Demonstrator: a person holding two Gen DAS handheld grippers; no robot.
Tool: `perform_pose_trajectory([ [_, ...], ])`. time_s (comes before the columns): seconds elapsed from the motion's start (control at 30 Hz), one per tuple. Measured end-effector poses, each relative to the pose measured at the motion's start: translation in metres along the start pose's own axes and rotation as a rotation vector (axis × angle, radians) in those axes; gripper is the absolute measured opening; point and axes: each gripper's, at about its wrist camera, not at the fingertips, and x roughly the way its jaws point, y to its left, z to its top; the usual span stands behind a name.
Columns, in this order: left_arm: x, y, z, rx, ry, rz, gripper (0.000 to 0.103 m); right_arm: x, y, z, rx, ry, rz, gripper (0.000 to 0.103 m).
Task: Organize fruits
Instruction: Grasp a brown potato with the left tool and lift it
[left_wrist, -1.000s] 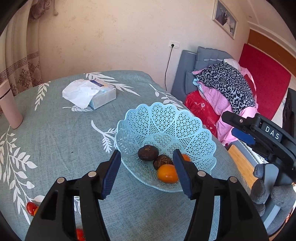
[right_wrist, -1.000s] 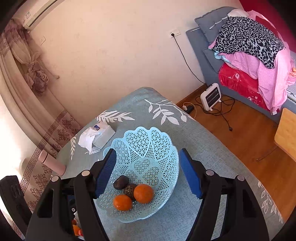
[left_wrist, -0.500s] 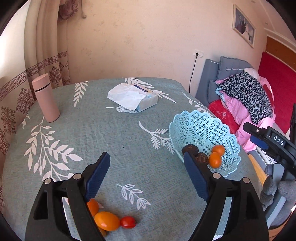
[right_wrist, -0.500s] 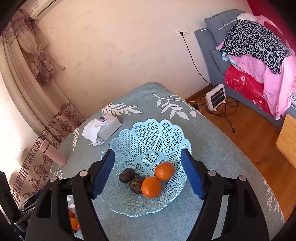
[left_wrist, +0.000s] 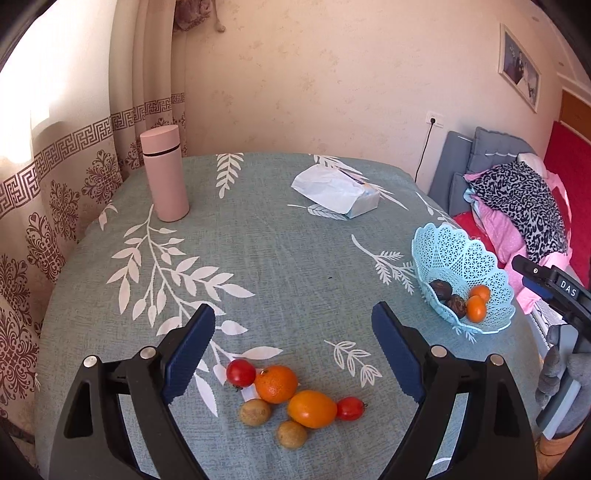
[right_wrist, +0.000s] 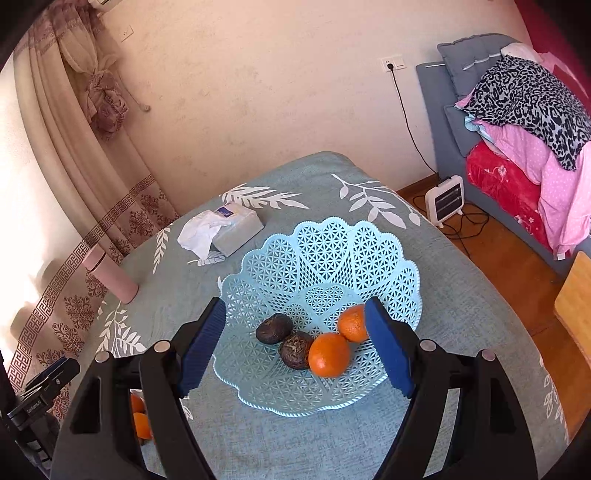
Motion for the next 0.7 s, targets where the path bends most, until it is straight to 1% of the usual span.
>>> perform_pose_trajectory([
  [0.33,0.035,0.028,-0.032,-0.082,0.122,0.034,0.086,0.006,0.019,-0.012,-0.065,0.037,0.027,0.079],
  [0.47,0.041,0.037,-0.041,-0.107,0.146,0.047,0.086,0.009,0.024,-0.016,-0.085,0.053,0.038,0.079],
  [0.63,0.039,0.043,-0.054,-0.093,0.162,0.062,0.085,0.015,0.033,-0.022,-0.114,0.080,0.053,0.079],
  [0.67,0.038,0.044,-0.058,-0.087,0.168,0.061,0.084,0.016,0.035,-0.024,-0.120,0.084,0.055,0.079],
  [0.7,0.039,0.043,-0.061,-0.082,0.176,0.058,0.081,0.017,0.038,-0.025,-0.127,0.088,0.057,0.079],
])
